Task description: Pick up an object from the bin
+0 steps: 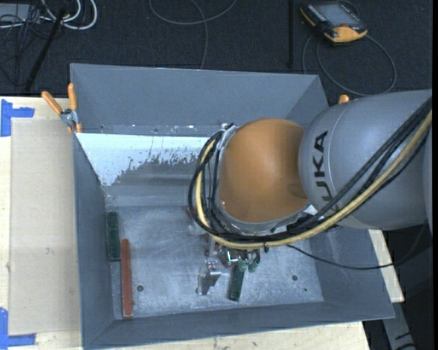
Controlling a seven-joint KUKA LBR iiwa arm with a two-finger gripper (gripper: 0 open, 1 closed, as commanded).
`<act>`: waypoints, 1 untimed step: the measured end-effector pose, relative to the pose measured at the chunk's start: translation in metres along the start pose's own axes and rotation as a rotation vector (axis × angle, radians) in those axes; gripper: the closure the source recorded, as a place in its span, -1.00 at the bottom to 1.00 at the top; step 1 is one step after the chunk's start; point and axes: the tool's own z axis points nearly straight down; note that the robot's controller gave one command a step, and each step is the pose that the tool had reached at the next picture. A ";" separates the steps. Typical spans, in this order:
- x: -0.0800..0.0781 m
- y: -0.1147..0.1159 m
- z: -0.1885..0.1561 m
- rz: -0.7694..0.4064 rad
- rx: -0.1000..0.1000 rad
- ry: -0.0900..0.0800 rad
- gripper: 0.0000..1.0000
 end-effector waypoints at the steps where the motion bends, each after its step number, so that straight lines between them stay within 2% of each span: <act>1: -0.002 -0.001 -0.003 0.003 -0.001 -0.007 -1.00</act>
Offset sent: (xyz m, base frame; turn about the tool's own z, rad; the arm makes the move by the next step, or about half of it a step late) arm 0.0497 -0.0510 -0.1005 -0.0173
